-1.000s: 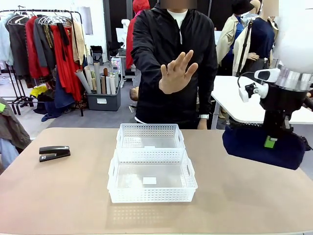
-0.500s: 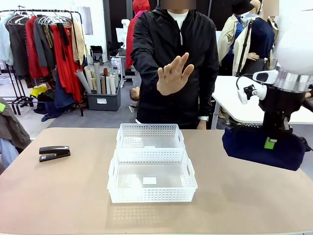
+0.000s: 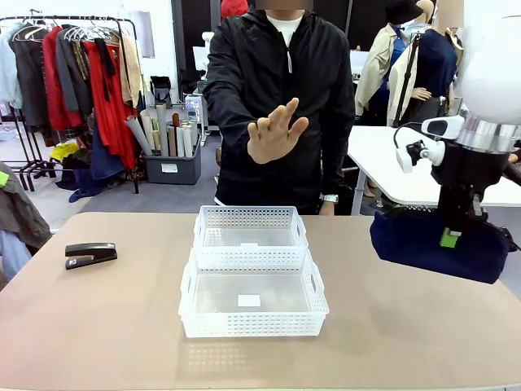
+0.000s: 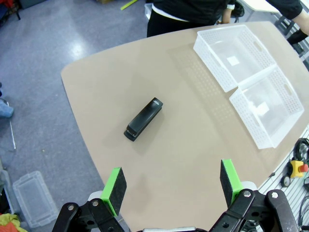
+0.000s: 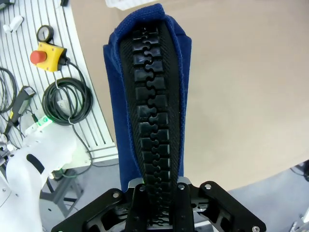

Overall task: Distribute items into two baskets.
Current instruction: Place the picked Pencil pouch into the Organizing basket as instructed by the person.

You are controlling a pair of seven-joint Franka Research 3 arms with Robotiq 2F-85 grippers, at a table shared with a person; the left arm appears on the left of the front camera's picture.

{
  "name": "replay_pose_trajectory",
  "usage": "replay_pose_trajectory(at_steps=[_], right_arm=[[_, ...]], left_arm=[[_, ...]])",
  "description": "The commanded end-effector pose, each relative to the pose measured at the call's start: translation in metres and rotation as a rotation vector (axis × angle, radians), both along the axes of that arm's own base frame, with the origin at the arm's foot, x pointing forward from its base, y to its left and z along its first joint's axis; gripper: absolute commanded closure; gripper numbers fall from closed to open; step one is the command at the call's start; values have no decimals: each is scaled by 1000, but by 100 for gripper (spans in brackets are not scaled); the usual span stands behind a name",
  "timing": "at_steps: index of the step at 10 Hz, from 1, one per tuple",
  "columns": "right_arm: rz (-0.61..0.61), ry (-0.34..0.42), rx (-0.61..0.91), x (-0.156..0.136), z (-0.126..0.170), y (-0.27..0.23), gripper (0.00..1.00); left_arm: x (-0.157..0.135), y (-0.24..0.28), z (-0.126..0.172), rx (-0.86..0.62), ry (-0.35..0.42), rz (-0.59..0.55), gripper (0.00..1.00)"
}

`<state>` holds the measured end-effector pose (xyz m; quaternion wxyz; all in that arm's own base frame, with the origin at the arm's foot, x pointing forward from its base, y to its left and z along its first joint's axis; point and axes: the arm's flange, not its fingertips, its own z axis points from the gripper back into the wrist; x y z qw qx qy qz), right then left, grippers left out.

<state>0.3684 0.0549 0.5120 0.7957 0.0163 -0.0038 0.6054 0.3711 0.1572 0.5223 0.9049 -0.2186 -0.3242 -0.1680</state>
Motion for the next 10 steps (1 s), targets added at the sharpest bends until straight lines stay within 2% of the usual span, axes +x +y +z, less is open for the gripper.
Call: replay_pose_trajectory(at_steps=[1,10], right_arm=[[-3,-6,11,-1,3,-1,100],[-3,-6,11,-1,3,-1,100]], left_arm=[[0,1,0,-12,-15,-12,0],[0,1,0,-12,-15,-12,0]])
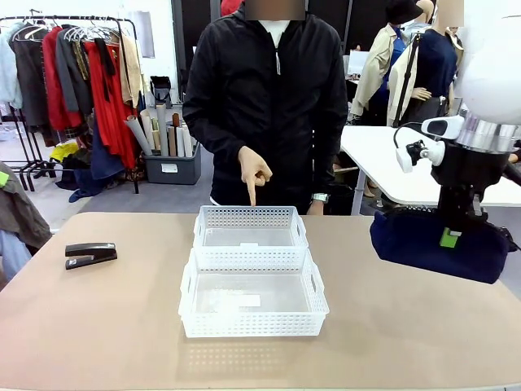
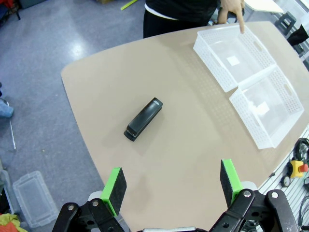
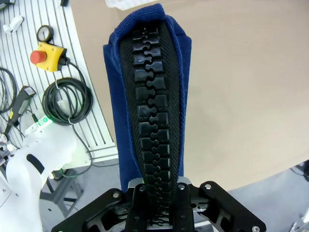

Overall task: Distribute items into two baskets.
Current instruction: Place the picked Pencil pouch into the Organizing basket as instructed by the person.

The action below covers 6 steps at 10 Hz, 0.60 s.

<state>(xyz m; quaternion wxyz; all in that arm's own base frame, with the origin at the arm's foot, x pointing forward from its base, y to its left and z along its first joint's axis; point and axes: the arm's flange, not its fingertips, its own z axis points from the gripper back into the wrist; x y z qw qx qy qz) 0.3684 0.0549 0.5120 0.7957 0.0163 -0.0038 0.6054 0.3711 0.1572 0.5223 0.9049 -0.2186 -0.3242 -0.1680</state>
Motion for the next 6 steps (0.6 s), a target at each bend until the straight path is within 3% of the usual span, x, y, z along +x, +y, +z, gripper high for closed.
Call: replay_pose_trajectory(at_steps=[1,6], right_arm=[[-3,-6,11,-1,3,-1,100],[-3,-6,11,-1,3,-1,100]], left_arm=[[0,1,0,-12,-15,-12,0],[0,1,0,-12,-15,-12,0]])
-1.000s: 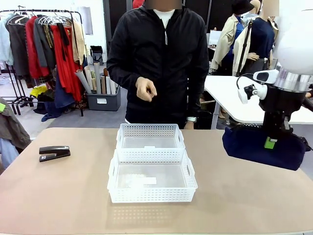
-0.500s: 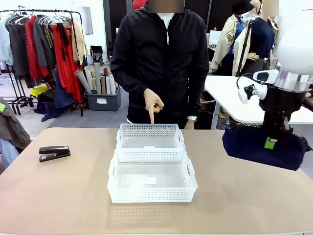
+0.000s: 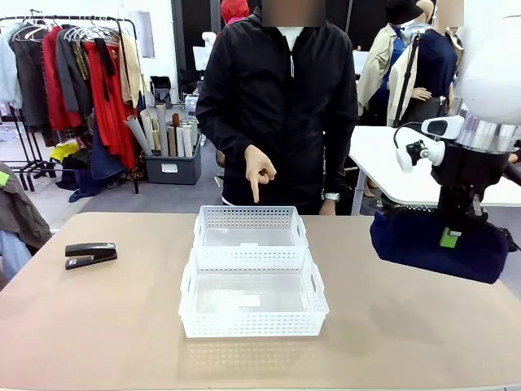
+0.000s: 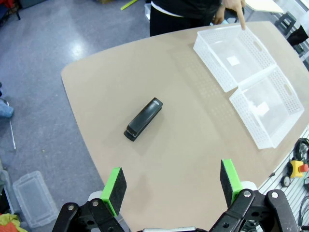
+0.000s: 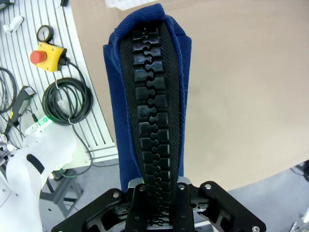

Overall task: Distribute items into two baskets.
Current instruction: Place the picked Pencil pouch into the Organizing basket as instructed by the person.

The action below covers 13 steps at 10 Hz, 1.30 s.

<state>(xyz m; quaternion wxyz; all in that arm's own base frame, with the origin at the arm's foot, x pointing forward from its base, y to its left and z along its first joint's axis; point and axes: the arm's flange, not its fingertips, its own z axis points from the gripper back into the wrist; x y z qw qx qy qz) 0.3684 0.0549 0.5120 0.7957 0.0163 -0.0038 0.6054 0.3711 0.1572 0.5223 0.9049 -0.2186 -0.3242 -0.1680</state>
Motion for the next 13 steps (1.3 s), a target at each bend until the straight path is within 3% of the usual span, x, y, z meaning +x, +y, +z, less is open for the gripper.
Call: replay_pose_trajectory(at_steps=[1,4,13], right_arm=[[0,0,0,0,0,0,100],[55,-34,3,22,3,19,100],[226,-25,-81,102,-11,118,100]], left_arm=[[0,1,0,-12,-15,-12,0],[0,1,0,-12,-15,-12,0],[0,1,0,-12,-15,-12,0]])
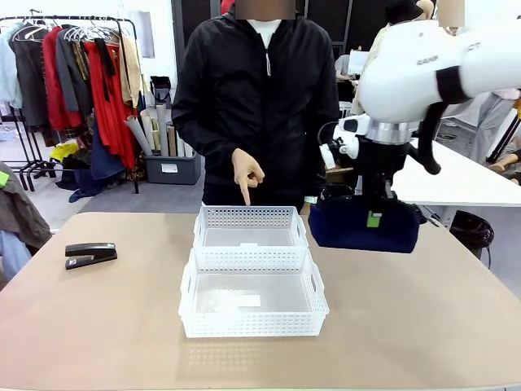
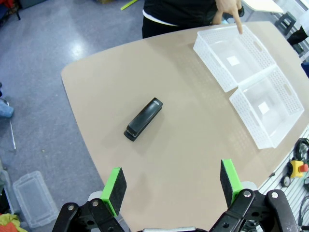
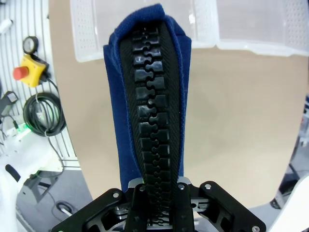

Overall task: Distribute items into two baskets.
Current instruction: Place the picked Pencil pouch into the Organizing basket as instructed by the person.

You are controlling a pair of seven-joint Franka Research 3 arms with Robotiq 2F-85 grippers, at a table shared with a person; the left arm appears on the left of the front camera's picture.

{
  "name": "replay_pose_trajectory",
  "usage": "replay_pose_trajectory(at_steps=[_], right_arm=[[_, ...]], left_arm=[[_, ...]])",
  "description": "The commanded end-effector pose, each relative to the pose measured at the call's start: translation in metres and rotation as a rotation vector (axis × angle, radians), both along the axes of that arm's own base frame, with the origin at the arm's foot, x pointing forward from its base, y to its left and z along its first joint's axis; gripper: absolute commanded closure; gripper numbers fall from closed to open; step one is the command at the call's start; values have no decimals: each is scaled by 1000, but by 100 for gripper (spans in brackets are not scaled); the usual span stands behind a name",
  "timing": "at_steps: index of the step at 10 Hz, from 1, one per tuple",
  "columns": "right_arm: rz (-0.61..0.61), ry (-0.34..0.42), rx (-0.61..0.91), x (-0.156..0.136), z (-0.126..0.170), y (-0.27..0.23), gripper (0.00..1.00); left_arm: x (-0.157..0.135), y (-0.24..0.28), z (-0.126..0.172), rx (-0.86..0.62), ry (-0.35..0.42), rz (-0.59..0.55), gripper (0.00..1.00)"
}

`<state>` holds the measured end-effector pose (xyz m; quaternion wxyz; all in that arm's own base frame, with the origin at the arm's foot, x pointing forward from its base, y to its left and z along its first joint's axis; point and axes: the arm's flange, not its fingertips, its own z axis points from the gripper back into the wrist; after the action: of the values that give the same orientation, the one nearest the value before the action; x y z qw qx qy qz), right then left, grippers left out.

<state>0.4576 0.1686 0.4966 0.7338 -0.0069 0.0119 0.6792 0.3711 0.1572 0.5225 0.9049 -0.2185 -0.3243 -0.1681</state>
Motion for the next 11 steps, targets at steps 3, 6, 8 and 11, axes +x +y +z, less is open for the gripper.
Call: replay_pose_trajectory(at_steps=[3,6,8,11], right_arm=[[97,-47,-33,37,0,39,100],[127,-57,-36,59,-1,74,100],[115,-34,-38,75,-8,96,100],[90,-35,-31,102,-26,130,100]], left_arm=[[0,1,0,-12,-14,-12,0],[0,1,0,-12,-14,-12,0],[0,1,0,-12,-14,-12,0],[0,1,0,-12,-14,-12,0]])
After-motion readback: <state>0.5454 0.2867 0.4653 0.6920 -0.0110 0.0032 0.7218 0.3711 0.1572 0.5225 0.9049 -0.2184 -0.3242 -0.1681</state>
